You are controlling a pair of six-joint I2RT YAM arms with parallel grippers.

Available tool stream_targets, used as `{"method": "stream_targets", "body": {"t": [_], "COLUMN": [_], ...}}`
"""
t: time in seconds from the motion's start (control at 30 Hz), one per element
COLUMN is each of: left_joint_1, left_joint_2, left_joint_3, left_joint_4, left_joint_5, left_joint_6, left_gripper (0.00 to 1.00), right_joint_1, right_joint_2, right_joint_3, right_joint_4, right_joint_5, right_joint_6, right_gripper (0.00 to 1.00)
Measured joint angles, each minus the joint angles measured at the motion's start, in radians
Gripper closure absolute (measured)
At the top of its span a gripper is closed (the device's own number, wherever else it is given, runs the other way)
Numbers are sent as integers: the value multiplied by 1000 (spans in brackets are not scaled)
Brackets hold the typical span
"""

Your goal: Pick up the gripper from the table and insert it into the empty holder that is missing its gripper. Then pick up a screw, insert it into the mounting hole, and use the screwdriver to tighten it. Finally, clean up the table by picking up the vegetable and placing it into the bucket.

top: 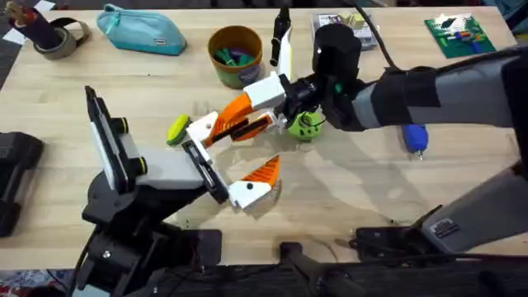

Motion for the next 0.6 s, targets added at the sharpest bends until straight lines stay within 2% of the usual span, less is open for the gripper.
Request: {"method": "stream_targets", "body": {"t": [0.27,0.47,0.6], "left_joint_1": [0,0,0], "left_joint_2": [0,0,0], "left_joint_3": [0,0,0], "left_joint_4": [0,0,0], "left_joint_5": [0,0,0], "left_joint_6": [0,0,0], "left_gripper": [10,10,10], "right_joint_1": [-17,-94,-151], "right_joint_2": [0,0,0], "right_joint_3": [0,1,2], "right_joint_4": [34,52,138], "right_joint_5": [-12,-29,-33], "right_joint_6": [0,0,20], "right_gripper": [6,5,5]}}
